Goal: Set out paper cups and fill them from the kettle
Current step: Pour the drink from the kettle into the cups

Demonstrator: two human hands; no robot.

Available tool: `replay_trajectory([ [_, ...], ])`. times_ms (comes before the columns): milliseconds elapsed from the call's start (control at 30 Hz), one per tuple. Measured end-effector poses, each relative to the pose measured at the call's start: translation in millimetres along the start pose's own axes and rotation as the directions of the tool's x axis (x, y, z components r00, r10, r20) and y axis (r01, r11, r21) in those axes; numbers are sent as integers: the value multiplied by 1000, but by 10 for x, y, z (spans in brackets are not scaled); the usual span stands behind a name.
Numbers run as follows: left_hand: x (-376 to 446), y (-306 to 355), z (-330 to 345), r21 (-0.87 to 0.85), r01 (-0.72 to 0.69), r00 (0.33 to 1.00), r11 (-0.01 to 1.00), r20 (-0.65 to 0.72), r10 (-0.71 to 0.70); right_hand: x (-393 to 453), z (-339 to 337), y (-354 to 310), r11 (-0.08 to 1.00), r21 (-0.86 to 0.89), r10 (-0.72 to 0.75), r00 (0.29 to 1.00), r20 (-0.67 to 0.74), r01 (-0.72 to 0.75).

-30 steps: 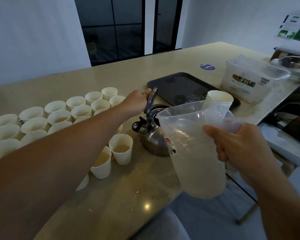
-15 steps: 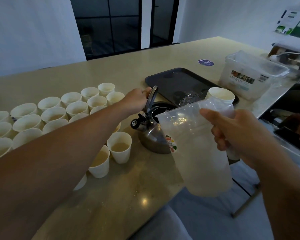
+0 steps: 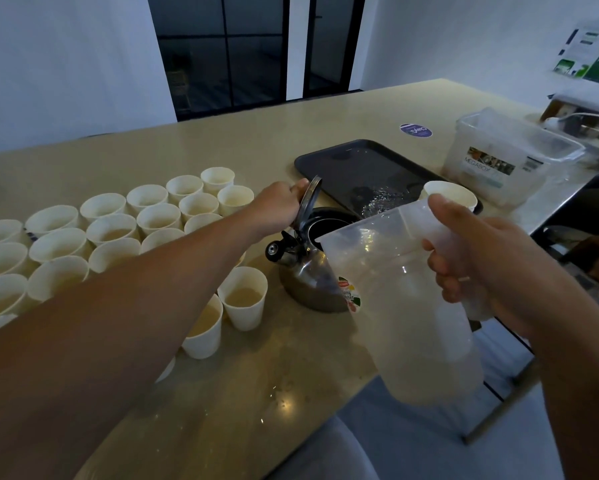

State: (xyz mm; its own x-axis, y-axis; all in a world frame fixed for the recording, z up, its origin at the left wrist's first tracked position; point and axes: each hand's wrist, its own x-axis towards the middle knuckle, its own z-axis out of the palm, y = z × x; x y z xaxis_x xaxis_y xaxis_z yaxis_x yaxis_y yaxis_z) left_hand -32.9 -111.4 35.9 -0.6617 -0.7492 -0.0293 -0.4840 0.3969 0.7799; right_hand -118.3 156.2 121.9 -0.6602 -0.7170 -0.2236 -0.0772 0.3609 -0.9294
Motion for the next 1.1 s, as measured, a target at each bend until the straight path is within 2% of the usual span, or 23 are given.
replay_trajectory([
  [267,23,-30,25,-59,5,1000,998,15,-5,40,-11,-48,996,-80,-35,999,41,39],
  [533,44,-16,23,-34,2,1000,999,19,-1,77,-18,-81,991,-121,-51,996,72,60],
  [1100,34,-24,41,-28,9,1000,1000,0,-9,179,-15,-161,980,-190,-58,997,47,66],
])
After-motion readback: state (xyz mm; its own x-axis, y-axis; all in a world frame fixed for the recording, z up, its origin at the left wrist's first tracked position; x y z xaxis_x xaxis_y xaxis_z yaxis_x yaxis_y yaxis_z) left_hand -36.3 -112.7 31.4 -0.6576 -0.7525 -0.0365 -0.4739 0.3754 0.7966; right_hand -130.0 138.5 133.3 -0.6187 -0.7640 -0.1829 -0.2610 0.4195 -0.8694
